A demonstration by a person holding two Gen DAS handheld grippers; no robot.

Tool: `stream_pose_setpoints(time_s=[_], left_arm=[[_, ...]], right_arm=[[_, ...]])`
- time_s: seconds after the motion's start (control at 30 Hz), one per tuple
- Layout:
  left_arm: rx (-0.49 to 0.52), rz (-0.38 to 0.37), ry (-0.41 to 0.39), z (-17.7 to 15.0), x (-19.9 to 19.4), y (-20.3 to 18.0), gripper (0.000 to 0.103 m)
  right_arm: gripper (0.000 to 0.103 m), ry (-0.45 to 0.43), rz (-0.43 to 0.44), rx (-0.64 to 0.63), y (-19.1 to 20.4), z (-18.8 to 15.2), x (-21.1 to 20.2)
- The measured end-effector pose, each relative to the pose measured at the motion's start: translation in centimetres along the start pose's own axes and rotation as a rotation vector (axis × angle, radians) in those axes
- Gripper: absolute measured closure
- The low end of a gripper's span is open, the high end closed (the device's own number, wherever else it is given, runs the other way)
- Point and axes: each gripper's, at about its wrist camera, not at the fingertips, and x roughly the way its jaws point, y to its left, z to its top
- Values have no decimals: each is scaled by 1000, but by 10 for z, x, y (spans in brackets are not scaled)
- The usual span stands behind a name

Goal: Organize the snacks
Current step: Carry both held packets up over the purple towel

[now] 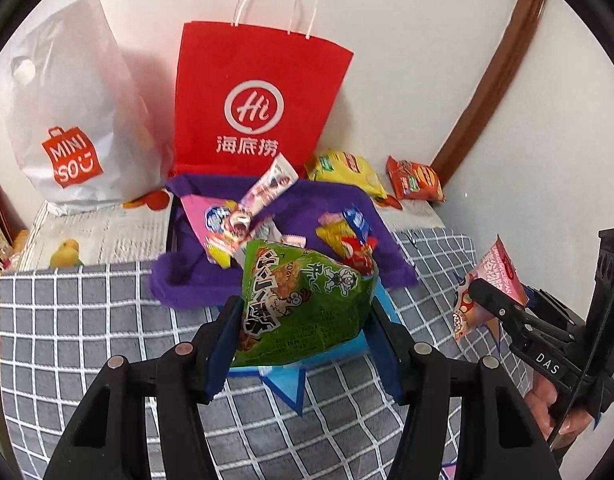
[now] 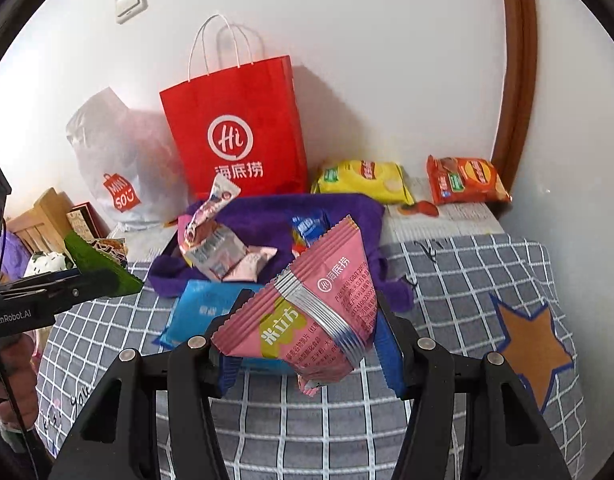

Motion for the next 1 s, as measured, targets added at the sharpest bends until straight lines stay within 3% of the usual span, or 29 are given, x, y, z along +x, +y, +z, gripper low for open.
stream_pose_setpoints(time_s=[0.47, 1.0], left_arm=[[-1, 31, -21, 43, 5, 14, 45], [-13, 50, -5, 92, 48, 21, 45]], right_arm=[[47, -26, 2, -17, 10, 55, 22], [47, -21, 8, -45, 10, 104, 79]])
